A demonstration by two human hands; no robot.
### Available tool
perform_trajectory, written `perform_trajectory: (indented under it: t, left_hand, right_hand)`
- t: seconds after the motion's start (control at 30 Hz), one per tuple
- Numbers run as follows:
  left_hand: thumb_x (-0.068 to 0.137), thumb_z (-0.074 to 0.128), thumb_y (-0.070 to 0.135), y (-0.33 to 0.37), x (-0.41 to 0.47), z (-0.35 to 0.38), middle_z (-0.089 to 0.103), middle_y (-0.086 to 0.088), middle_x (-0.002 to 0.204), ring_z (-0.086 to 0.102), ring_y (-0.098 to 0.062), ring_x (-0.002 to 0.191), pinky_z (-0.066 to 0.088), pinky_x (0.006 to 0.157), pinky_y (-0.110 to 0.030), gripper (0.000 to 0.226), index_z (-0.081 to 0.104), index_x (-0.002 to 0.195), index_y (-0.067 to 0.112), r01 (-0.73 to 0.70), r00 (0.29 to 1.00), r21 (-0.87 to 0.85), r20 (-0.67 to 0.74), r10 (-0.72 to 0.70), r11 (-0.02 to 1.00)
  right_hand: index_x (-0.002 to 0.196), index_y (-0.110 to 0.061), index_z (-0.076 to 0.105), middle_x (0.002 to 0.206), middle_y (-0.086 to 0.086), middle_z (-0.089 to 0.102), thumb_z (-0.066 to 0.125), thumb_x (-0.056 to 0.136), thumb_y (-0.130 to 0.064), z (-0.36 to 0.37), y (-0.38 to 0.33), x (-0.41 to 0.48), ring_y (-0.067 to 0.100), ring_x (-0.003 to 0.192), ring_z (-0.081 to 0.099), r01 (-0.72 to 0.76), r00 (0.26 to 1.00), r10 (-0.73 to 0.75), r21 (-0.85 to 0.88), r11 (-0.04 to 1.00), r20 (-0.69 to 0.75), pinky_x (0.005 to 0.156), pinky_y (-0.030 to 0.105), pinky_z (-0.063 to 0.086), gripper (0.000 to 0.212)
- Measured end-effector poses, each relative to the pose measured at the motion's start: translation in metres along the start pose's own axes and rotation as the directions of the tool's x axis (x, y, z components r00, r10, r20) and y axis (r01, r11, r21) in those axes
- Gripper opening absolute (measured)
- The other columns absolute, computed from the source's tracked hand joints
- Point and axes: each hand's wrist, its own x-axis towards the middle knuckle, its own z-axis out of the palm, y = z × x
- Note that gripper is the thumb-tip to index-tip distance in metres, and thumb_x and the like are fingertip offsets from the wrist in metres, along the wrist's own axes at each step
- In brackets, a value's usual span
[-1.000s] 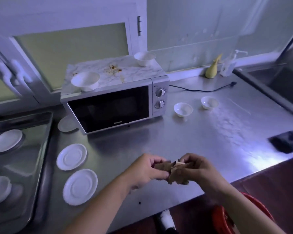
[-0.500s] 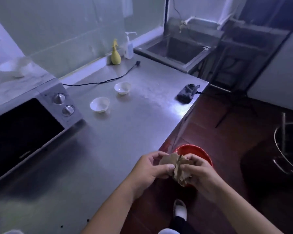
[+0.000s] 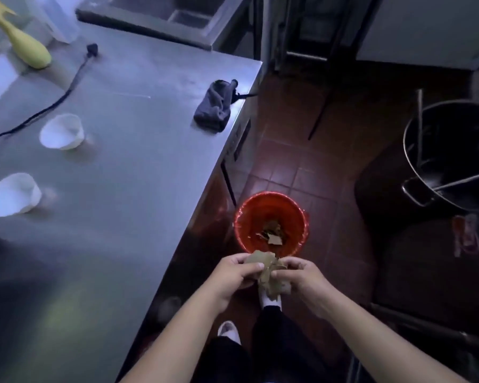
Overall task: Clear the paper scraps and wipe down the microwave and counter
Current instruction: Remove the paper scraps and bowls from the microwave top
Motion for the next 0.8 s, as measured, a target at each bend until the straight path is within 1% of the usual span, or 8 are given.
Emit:
perform_trajectory:
  t: [0.1,0.17,0.27,0.4,0.5,0.57,0.7,0.8]
  left_hand:
    - [0.086,0.073,0.012,-0.01,0.04,0.004,0.077,-0.011,0.097,0.07,-0.021,0.086,0.054,0.087,-0.038,0.016,0.076,0.101,0.011,0.101,0.994,0.004,-0.028,-0.101,0.995]
    - [0.085,0.072,0.011,-0.017,0.072,0.006,0.076,-0.01,0.091,0.069,-0.019,0.079,0.055,0.075,-0.033,0.014,0.076,0.099,0.01,0.153,0.988,0.029,-0.036,-0.152,0.988]
    - [0.087,0.068,0.013,-0.031,0.127,0.006,0.076,-0.008,0.089,0.066,-0.018,0.077,0.05,0.07,-0.029,0.015,0.076,0.1,0.012,0.238,0.971,0.063,-0.042,-0.236,0.969]
    - [0.092,0.064,0.017,-0.053,0.209,0.005,0.074,-0.003,0.094,0.067,-0.013,0.083,0.049,0.064,-0.021,0.012,0.071,0.101,0.017,0.307,0.949,0.053,-0.097,-0.301,0.95]
    - [0.095,0.062,0.02,-0.069,0.268,-0.001,0.069,0.001,0.089,0.061,-0.01,0.075,0.047,0.063,-0.02,0.012,0.065,0.106,0.024,0.312,0.934,0.009,-0.188,-0.305,0.95]
    - [0.097,0.061,0.02,-0.084,0.298,-0.008,0.067,0.002,0.086,0.059,-0.009,0.07,0.048,0.064,-0.02,0.012,0.062,0.107,0.025,0.33,0.919,-0.015,-0.222,-0.325,0.944]
    - [0.097,0.059,0.017,-0.112,0.349,-0.023,0.064,0.0,0.09,0.056,-0.01,0.07,0.046,0.066,-0.022,0.014,0.06,0.108,0.024,0.359,0.912,-0.011,-0.211,-0.353,0.933]
    - [0.097,0.06,0.016,-0.131,0.368,-0.029,0.061,0.0,0.089,0.054,-0.011,0.072,0.044,0.067,-0.024,0.019,0.058,0.115,0.021,0.376,0.899,-0.021,-0.235,-0.37,0.926]
  right_hand:
    - [0.099,-0.008,0.075,0.097,0.017,0.077,0.077,0.079,0.001,-0.018,0.001,0.035,0.026,0.082,0.074,-0.086,0.996,0.086,-0.094,0.992,-0.011,0.064,0.029,0.056,0.022]
    - [0.093,-0.012,0.077,0.094,0.013,0.077,0.077,0.079,0.0,-0.03,0.003,0.064,0.022,0.079,0.073,-0.144,0.989,0.144,-0.141,0.979,-0.009,0.063,0.027,0.054,0.018]
    - [0.087,-0.011,0.076,0.088,0.012,0.076,0.077,0.078,0.001,-0.046,0.016,0.116,0.02,0.075,0.071,-0.232,0.973,0.228,-0.142,0.962,-0.047,0.062,0.026,0.054,0.015]
    - [0.084,-0.009,0.072,0.082,0.01,0.072,0.073,0.078,0.004,-0.064,0.046,0.195,0.022,0.073,0.067,-0.325,0.939,0.32,-0.026,0.945,-0.13,0.06,0.025,0.053,0.015]
    - [0.082,-0.009,0.069,0.082,0.014,0.071,0.069,0.079,0.006,-0.081,0.072,0.264,0.027,0.072,0.067,-0.358,0.891,0.383,0.141,0.923,-0.242,0.061,0.031,0.057,0.015]
    - [0.091,-0.005,0.071,0.089,0.018,0.071,0.069,0.079,0.006,-0.09,0.087,0.309,0.03,0.076,0.067,-0.357,0.85,0.41,0.209,0.91,-0.331,0.066,0.035,0.057,0.016]
    - [0.113,-0.003,0.066,0.098,0.011,0.071,0.075,0.084,-0.017,-0.102,0.106,0.386,0.025,0.08,0.066,-0.373,0.825,0.421,0.195,0.907,-0.378,0.059,0.031,0.05,0.034]
    - [0.122,-0.018,0.053,0.11,0.005,0.058,0.071,0.088,-0.039,-0.098,0.117,0.408,0.026,0.095,0.061,-0.403,0.823,0.447,0.194,0.894,-0.352,0.068,0.038,0.048,0.043]
